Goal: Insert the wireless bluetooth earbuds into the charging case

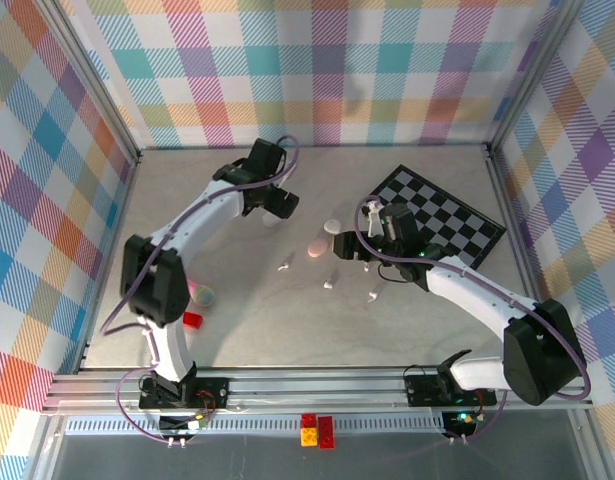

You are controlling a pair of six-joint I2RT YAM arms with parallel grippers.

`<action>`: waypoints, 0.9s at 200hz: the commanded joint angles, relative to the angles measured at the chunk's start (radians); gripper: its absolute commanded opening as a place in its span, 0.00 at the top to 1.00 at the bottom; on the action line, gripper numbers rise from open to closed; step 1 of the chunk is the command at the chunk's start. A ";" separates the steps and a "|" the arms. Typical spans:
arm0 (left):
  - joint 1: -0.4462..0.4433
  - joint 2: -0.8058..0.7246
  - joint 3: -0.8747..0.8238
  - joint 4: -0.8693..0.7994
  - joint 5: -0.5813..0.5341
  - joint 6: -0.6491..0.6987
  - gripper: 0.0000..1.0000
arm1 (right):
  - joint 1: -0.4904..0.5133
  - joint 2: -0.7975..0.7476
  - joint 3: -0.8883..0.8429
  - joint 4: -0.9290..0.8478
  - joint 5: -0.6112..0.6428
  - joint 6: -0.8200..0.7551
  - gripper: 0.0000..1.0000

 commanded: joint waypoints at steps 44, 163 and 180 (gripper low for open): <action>0.012 0.331 0.321 -0.312 -0.081 0.117 0.11 | 0.000 -0.023 -0.024 -0.011 0.012 -0.010 0.23; 0.050 0.643 0.666 -0.497 -0.032 0.178 0.25 | 0.000 0.002 -0.024 -0.009 0.007 0.026 0.23; 0.054 0.663 0.677 -0.504 -0.027 0.168 0.34 | 0.000 0.002 -0.024 -0.011 0.011 0.027 0.23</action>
